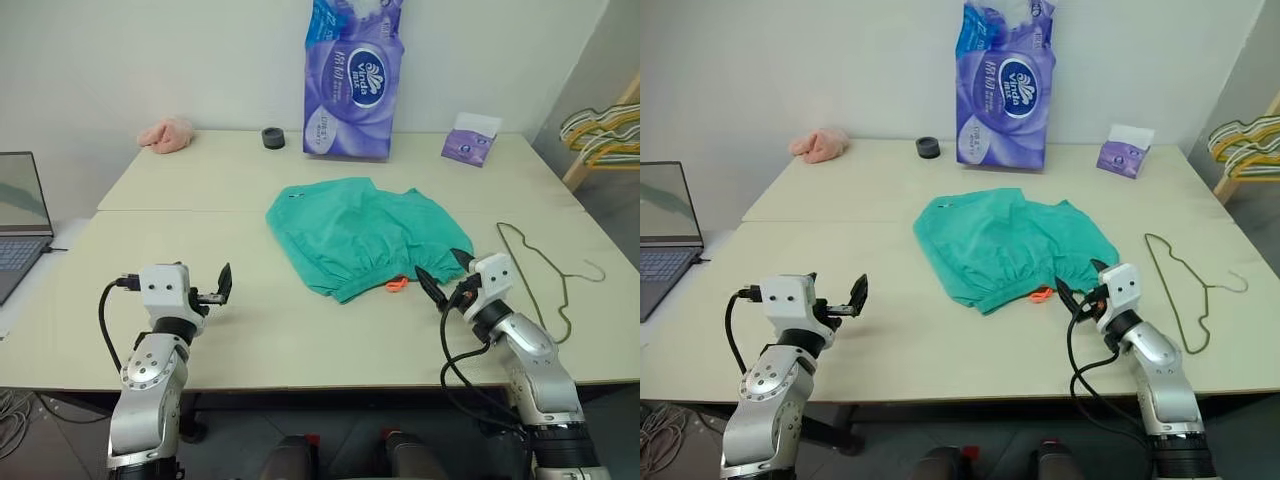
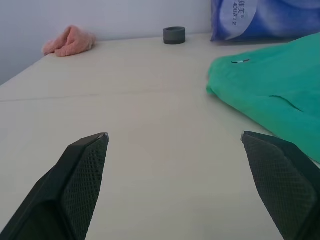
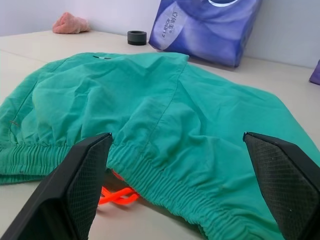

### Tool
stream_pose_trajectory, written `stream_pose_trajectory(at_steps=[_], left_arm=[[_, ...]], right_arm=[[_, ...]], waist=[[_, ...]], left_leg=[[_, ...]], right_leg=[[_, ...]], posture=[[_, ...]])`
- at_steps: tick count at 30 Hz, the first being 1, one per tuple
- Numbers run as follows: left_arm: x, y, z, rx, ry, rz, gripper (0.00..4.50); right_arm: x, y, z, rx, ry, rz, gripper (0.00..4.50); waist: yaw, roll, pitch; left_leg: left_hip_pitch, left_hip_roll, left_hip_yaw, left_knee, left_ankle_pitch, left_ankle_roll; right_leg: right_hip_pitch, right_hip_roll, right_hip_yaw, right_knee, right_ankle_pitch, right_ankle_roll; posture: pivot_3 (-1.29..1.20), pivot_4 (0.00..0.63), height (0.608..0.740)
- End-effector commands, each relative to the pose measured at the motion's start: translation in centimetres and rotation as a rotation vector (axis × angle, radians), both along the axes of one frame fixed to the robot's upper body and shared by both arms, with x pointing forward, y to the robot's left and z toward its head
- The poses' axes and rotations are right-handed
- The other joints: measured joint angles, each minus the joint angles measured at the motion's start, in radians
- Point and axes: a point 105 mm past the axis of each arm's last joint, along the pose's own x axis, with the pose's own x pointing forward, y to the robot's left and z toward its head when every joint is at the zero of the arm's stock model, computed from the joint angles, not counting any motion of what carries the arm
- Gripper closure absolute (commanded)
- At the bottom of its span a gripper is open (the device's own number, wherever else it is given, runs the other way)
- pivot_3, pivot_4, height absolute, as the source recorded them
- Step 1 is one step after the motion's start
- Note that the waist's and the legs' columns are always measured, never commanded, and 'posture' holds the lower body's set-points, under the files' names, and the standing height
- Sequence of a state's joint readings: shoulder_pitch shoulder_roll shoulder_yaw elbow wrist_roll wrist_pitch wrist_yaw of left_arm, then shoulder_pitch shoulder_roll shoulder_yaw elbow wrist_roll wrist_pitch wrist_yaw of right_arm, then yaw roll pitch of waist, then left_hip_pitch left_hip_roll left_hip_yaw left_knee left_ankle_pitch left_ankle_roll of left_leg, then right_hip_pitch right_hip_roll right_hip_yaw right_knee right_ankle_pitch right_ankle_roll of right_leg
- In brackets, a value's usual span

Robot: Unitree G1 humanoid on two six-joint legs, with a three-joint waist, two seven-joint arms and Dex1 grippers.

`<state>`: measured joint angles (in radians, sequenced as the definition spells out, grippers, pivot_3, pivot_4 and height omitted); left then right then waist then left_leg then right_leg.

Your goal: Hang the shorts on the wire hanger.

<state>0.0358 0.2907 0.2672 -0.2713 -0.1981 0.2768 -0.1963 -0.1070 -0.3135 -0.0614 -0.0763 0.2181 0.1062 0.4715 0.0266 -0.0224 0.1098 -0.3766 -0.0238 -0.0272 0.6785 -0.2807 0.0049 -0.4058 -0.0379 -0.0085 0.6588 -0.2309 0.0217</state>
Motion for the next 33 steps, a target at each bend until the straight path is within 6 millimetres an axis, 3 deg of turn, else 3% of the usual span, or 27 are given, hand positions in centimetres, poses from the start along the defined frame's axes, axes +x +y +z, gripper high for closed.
stream_pose_trajectory(at_steps=[1,13,20,28,33], left_arm=[[-0.2,-1.0,1.8,0.061,-0.064,-0.063,0.00],[0.0,-1.7,1.6,0.100,-0.045,-0.115,0.00],[-0.3,-2.9,2.0,0.075,-0.070,-0.206,0.00],[-0.7,-3.6,2.3,0.076,-0.086,-0.279,0.00],[-1.0,-4.4,2.1,0.068,-0.076,-0.362,0.00]], right_arm=[[0.2,-0.1,1.3,0.008,-0.044,0.003,0.03],[-0.4,1.3,1.8,-0.036,-0.068,0.093,0.03],[-1.3,1.1,0.1,-0.057,0.007,0.123,0.03],[-1.9,1.7,0.3,-0.124,-0.025,0.199,0.03],[-3.3,3.6,0.5,-0.236,-0.046,0.391,0.03]], waist=[[0.000,0.000,0.000],[-0.001,0.000,0.000],[-0.001,0.000,0.000],[-0.003,0.000,0.000],[-0.004,0.000,0.000]], left_leg=[[0.000,0.000,0.000,0.000,0.000,0.000],[0.001,0.000,0.001,0.000,0.000,0.000],[0.001,0.000,0.000,0.000,0.000,0.000],[0.001,0.000,0.001,0.000,0.000,0.000],[0.001,0.000,0.001,0.000,0.000,0.000]], right_leg=[[0.000,0.000,0.000,0.000,0.000,0.000],[0.000,0.000,0.000,0.000,0.000,0.000],[0.000,0.000,0.000,0.000,-0.001,-0.001],[0.000,0.000,0.000,0.000,-0.002,-0.002],[0.000,0.000,0.000,0.000,-0.002,-0.002]], posture=[[0.06,0.064,0.740],[0.04,0.064,0.740],[0.04,0.066,0.740],[0.02,0.069,0.740],[0.00,0.071,0.740]])
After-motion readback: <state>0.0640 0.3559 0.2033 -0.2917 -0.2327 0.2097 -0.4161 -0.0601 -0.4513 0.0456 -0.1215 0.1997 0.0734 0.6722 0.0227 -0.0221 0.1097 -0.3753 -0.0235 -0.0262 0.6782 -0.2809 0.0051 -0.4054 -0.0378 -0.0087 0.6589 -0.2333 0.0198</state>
